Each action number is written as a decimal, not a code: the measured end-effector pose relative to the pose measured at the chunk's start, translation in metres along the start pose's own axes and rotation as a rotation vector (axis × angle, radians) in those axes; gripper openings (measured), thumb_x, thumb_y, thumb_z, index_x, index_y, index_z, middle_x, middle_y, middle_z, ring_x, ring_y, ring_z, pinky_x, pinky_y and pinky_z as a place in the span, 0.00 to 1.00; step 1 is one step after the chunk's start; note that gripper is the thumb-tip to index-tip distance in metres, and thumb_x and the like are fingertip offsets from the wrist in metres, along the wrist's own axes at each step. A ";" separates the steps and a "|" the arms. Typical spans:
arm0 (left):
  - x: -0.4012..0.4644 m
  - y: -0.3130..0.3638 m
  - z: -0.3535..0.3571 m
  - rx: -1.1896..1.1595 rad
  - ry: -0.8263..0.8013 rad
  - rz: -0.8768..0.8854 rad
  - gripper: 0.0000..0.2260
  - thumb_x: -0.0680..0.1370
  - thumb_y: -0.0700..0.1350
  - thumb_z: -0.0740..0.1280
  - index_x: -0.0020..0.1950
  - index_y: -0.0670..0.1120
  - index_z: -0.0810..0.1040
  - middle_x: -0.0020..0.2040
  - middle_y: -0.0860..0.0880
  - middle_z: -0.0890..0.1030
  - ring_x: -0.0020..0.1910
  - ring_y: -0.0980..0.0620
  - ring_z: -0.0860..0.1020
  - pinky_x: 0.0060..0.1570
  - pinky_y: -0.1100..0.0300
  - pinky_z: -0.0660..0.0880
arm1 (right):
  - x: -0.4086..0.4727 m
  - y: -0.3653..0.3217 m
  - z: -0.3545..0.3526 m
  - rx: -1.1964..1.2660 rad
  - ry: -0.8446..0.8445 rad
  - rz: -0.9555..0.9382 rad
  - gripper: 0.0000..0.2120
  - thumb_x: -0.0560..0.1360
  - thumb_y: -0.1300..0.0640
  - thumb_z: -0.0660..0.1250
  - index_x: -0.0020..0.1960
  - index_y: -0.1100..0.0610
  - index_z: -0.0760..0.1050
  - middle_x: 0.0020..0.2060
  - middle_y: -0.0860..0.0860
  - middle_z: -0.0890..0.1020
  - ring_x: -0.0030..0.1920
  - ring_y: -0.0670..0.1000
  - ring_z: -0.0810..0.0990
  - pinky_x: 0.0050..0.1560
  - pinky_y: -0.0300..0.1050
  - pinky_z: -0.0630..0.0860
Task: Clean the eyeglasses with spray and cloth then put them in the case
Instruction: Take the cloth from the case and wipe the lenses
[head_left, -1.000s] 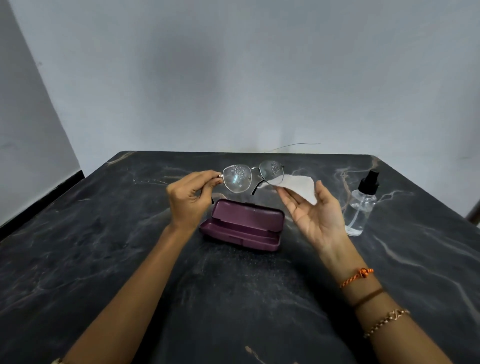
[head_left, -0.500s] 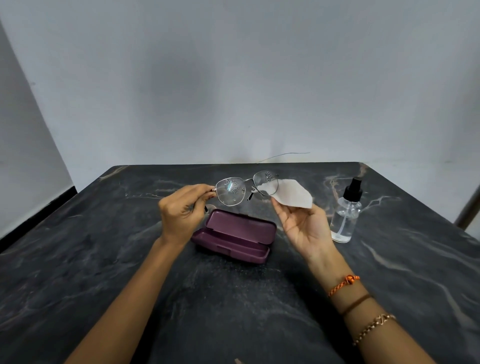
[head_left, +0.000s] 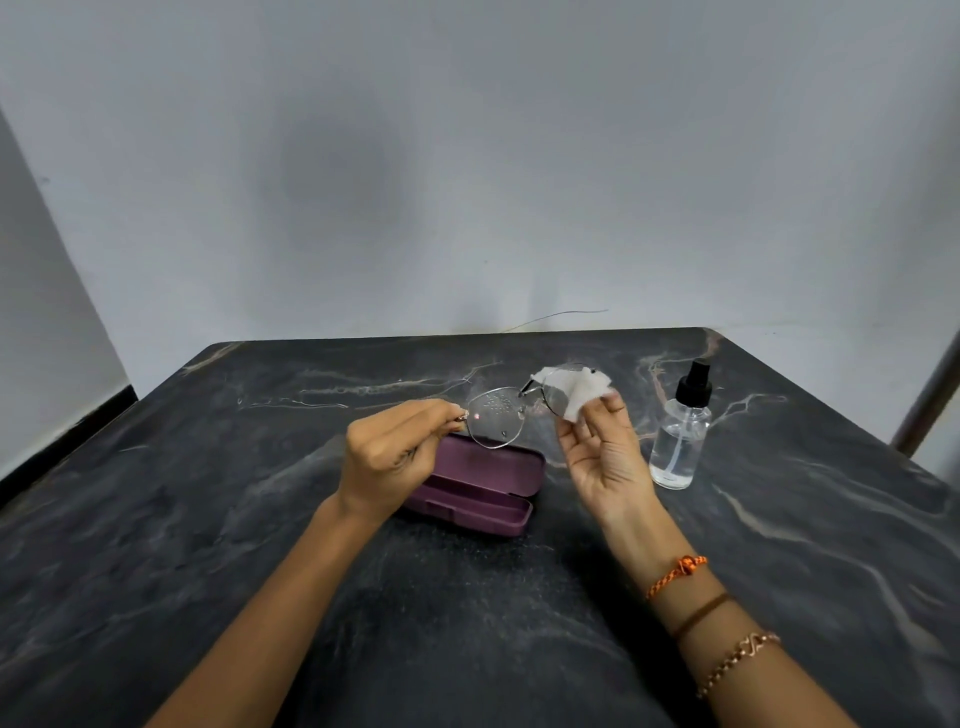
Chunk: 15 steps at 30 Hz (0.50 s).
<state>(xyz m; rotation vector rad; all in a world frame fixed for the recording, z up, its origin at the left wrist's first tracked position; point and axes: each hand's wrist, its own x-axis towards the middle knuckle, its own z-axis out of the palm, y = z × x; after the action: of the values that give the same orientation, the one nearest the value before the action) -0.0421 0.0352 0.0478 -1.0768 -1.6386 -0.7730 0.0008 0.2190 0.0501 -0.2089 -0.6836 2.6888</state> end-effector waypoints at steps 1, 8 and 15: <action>0.000 0.002 0.001 -0.012 -0.016 0.009 0.06 0.62 0.26 0.73 0.37 0.32 0.82 0.34 0.42 0.83 0.38 0.53 0.79 0.46 0.72 0.75 | 0.000 0.000 0.000 0.021 0.008 0.004 0.11 0.75 0.70 0.60 0.40 0.56 0.71 0.37 0.53 0.83 0.31 0.47 0.84 0.32 0.38 0.81; 0.000 0.008 0.003 -0.040 -0.074 0.033 0.05 0.63 0.28 0.73 0.37 0.32 0.82 0.34 0.42 0.83 0.34 0.50 0.82 0.37 0.62 0.78 | -0.003 -0.002 0.003 -0.040 0.008 0.070 0.05 0.76 0.61 0.62 0.43 0.58 0.74 0.27 0.51 0.84 0.27 0.45 0.82 0.27 0.34 0.77; -0.001 0.007 0.003 -0.039 -0.050 0.003 0.07 0.62 0.26 0.73 0.37 0.32 0.82 0.34 0.42 0.83 0.34 0.50 0.82 0.40 0.64 0.78 | -0.003 -0.004 0.004 -0.078 -0.049 0.062 0.05 0.76 0.59 0.61 0.45 0.57 0.75 0.32 0.51 0.85 0.35 0.47 0.83 0.33 0.37 0.80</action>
<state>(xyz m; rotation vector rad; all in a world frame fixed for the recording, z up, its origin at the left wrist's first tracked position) -0.0366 0.0409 0.0462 -1.1335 -1.6696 -0.7848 0.0038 0.2192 0.0552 -0.1878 -0.8109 2.7365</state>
